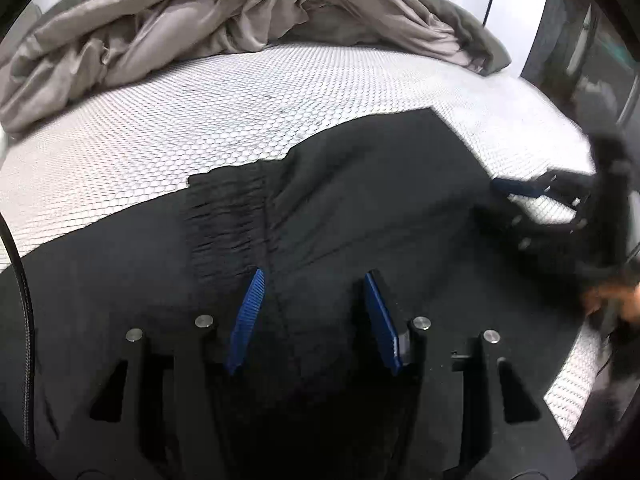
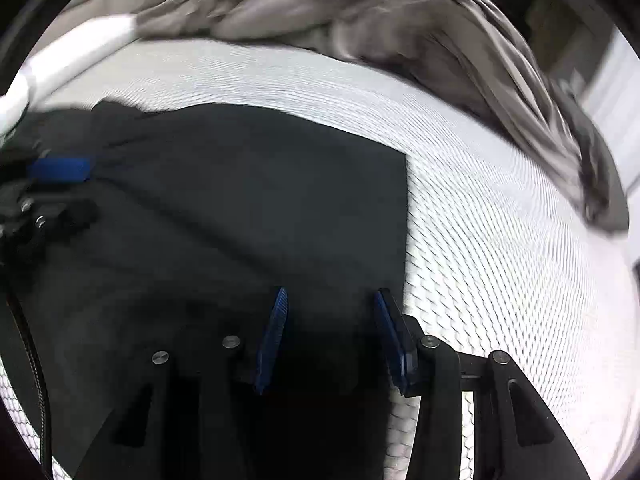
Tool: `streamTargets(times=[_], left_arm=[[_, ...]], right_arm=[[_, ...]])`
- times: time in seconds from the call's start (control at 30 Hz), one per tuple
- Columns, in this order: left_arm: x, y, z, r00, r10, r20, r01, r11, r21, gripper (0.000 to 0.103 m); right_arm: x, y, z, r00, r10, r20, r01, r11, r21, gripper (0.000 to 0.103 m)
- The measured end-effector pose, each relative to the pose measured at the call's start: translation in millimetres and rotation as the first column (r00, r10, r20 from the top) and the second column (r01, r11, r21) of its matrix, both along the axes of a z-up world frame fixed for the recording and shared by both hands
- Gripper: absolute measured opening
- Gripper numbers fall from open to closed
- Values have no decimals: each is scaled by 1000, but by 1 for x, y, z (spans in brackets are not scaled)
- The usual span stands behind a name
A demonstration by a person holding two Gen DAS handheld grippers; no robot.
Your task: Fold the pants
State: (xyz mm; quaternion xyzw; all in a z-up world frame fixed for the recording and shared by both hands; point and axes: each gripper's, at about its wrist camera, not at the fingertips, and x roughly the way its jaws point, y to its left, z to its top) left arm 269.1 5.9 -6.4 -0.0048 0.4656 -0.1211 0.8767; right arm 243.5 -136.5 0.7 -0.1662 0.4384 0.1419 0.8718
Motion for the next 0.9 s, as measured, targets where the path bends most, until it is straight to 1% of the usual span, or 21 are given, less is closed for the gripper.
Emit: streamTargets(times=[0.07, 0.1, 0.17, 0.23, 0.33, 0.37, 0.4, 0.43, 0.47, 0.5, 0.53, 0.57, 0.6, 0.63, 0.7, 0.73, 0.77, 0.8, 0.83, 0.87, 0.9], left_arm=[[-6, 5, 8, 1000, 16, 10, -15, 999, -34, 49], [-7, 7, 12, 1000, 21, 12, -21, 998, -52, 49], [-6, 8, 20, 999, 27, 41, -23, 995, -93, 49], [3, 4, 19, 998, 45, 43, -40, 994, -103, 49], [21, -3, 4, 997, 76, 5, -75, 993, -90, 49], [24, -4, -1, 996, 93, -3, -92, 992, -89, 49], [25, -4, -6, 996, 93, -9, -93, 991, -99, 49], [24, -3, -8, 997, 80, -4, -80, 991, -104, 49], [23, -3, -8, 998, 70, 0, -69, 992, -105, 49], [22, -3, -8, 998, 63, 0, -63, 993, -103, 49], [21, -1, -7, 998, 60, 1, -60, 993, -101, 49], [19, -1, -7, 998, 58, 6, -57, 994, -94, 49], [18, 0, -7, 997, 78, 7, -77, 995, -56, 49], [16, 0, -7, 997, 83, 6, -83, 996, -39, 49], [13, 2, -2, 996, 90, 8, -90, 995, -45, 49], [11, 4, 3, 994, 106, 7, -105, 992, -63, 49], [10, 7, 7, 993, 118, 9, -117, 989, -85, 49], [10, 9, 12, 992, 127, 18, -124, 985, -117, 49], [11, 11, 17, 991, 133, 31, -127, 981, -149, 49], [12, 11, 22, 989, 142, 46, -132, 976, -175, 49], [15, 11, 25, 987, 152, 54, -140, 973, -185, 49]], right_arm=[[-6, -1, 11, 1000, 6, 14, -6, 1000, 3, 45], [-6, -1, 11, 1000, 6, 14, -6, 1000, 3, 45], [-13, 7, 28, 998, 46, 53, -49, 997, 55, 45], [-10, 20, 33, 996, 68, 50, -73, 992, 101, 46], [14, 47, 21, 996, 83, 6, -84, 989, 124, 46], [23, 56, 10, 995, 90, -33, -86, 988, 126, 46], [32, 59, 2, 994, 92, -61, -85, 990, 111, 46], [35, 60, -4, 992, 102, -71, -95, 991, 95, 46], [34, 56, -5, 991, 123, -59, -117, 989, 92, 46], [36, 50, -4, 992, 112, -54, -108, 992, 66, 46], [36, 41, -3, 997, 74, -35, -74, 997, 17, 46], [40, 26, -3, 1000, 14, 0, -14, 999, -52, 47], [42, 13, -4, 1000, -21, 8, 21, 998, -66, 48], [41, 3, -5, 999, -48, 9, 48, 997, -57, 55], [41, -19, -3, 996, -90, 0, 90, 996, 27, 55], [40, -25, -1, 995, -98, -10, 98, 994, 50, 56], [38, -28, 3, 993, -116, -1, 116, 992, 39, 55], [33, -28, 11, 991, -130, 30, 129, 991, 31, 54], [30, -28, 18, 990, -132, 59, 129, 991, 48, 54], [24, -21, 29, 991, -114, 72, 106, 988, 109, 54], [25, -17, 34, 993, -97, 64, 86, 985, 152, 54]])
